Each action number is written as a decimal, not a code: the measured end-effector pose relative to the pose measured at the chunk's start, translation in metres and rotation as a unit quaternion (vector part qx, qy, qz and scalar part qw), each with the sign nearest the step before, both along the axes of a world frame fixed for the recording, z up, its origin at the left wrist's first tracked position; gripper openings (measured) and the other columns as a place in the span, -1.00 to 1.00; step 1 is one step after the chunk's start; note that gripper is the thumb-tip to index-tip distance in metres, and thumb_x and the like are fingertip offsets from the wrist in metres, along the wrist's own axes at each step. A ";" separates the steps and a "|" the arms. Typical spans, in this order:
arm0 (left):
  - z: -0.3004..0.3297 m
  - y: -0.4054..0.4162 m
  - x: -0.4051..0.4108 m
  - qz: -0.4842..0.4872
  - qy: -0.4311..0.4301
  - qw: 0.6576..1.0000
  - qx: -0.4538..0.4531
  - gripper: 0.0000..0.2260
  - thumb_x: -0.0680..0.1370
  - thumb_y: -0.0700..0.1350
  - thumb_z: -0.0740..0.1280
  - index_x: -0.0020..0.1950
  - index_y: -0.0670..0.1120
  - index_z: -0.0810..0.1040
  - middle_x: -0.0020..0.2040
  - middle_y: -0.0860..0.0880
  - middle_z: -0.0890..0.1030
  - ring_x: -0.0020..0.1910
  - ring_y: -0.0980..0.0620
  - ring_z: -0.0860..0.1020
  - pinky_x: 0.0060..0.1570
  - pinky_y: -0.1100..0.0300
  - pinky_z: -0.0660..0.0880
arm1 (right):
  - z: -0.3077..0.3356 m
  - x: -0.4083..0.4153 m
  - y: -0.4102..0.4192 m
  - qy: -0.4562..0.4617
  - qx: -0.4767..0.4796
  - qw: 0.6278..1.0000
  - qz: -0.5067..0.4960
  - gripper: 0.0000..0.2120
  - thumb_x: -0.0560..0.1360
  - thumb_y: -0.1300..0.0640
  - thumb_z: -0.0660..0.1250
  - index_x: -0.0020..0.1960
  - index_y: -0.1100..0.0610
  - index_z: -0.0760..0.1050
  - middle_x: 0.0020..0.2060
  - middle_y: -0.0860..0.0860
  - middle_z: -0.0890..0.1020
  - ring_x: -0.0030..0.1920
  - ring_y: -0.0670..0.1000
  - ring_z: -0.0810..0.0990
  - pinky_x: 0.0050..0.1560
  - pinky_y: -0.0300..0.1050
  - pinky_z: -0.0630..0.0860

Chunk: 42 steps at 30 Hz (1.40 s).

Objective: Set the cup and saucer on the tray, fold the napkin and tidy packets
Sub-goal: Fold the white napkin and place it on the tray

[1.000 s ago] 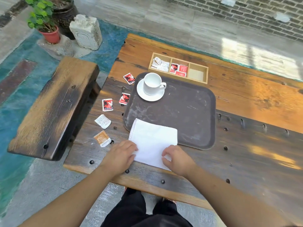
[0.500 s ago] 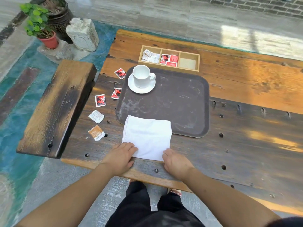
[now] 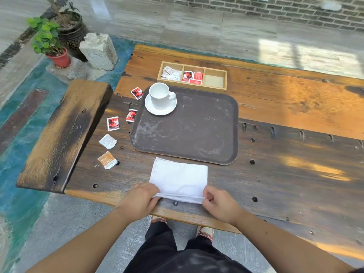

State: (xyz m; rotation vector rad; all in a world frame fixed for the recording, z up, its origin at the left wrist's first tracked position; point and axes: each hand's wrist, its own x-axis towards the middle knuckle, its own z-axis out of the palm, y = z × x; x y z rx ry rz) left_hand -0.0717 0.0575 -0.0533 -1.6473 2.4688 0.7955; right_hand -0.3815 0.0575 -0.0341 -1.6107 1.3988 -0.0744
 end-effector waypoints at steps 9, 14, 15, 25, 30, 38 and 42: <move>0.027 -0.035 -0.015 0.139 0.109 0.981 0.076 -0.89 0.59 0.04 0.27 -0.04 0.07 0.56 -0.22 0.10 0.63 -0.20 0.11 0.56 -0.23 0.19 0.43 | 0.002 -0.010 -0.012 0.013 -0.052 0.998 -0.017 -0.86 0.61 -0.08 0.23 -0.11 -0.09 0.46 -0.36 -0.10 0.54 -0.30 -0.10 0.50 -0.23 -0.10 0.43; 0.026 -0.054 -0.019 0.199 0.090 0.973 0.073 -0.85 0.57 0.08 0.29 -0.07 0.03 0.55 -0.25 0.02 0.60 -0.18 -0.02 0.55 -0.25 0.11 0.40 | 0.001 -0.008 -0.039 0.033 -0.052 0.997 -0.051 -0.82 0.62 -0.07 0.21 -0.14 -0.09 0.44 -0.41 -0.10 0.47 -0.32 -0.09 0.45 -0.33 -0.22 0.31; 0.023 -0.057 -0.020 0.209 0.079 0.972 0.075 -0.85 0.57 0.08 0.28 -0.09 0.03 0.52 -0.26 0.01 0.58 -0.16 -0.05 0.55 -0.26 0.11 0.37 | -0.001 -0.007 -0.044 0.041 -0.052 0.997 -0.050 -0.84 0.63 -0.06 0.19 -0.10 -0.07 0.46 -0.38 -0.10 0.50 -0.28 -0.03 0.48 -0.32 -0.20 0.33; -0.010 -0.083 -0.015 0.222 0.042 0.971 0.078 -0.73 0.60 0.01 0.27 0.15 -0.15 0.57 0.19 -0.10 0.55 0.21 -0.14 0.49 0.17 0.07 0.40 | -0.014 0.028 -0.085 0.230 -0.070 0.970 -0.019 -0.70 0.65 -0.04 0.09 0.23 0.12 0.43 0.09 0.17 0.65 0.10 0.23 0.59 -0.04 0.03 0.46; -0.016 -0.089 -0.015 0.220 0.025 0.971 0.084 -0.80 0.57 -0.01 0.32 0.08 -0.10 0.60 0.15 -0.11 0.54 0.22 -0.14 0.46 0.19 0.02 0.42 | -0.006 0.046 -0.074 0.328 -0.224 0.916 0.062 -0.71 0.59 0.04 0.21 0.28 0.08 0.39 0.14 0.07 0.49 0.14 0.15 0.44 0.09 0.06 0.40; -0.015 -0.072 -0.014 0.245 0.002 0.965 0.098 -0.85 0.50 0.05 0.33 -0.22 0.02 0.50 -0.09 -0.01 0.56 -0.04 -0.06 0.54 -0.13 0.11 0.46 | -0.023 0.097 -0.022 0.235 -0.200 0.917 0.254 -0.68 0.53 0.08 0.30 0.23 0.16 0.38 0.11 0.14 0.47 0.03 0.17 0.49 -0.09 0.05 0.45; -0.013 -0.052 -0.005 0.256 -0.036 0.956 0.137 -0.80 0.44 0.10 0.30 -0.31 0.05 0.42 -0.26 0.05 0.58 -0.22 0.00 0.54 -0.34 0.17 0.35 | -0.031 0.098 -0.017 0.248 -0.211 0.902 0.284 -0.73 0.54 0.13 0.27 0.21 0.19 0.42 0.10 0.17 0.50 0.02 0.19 0.49 -0.01 0.10 0.48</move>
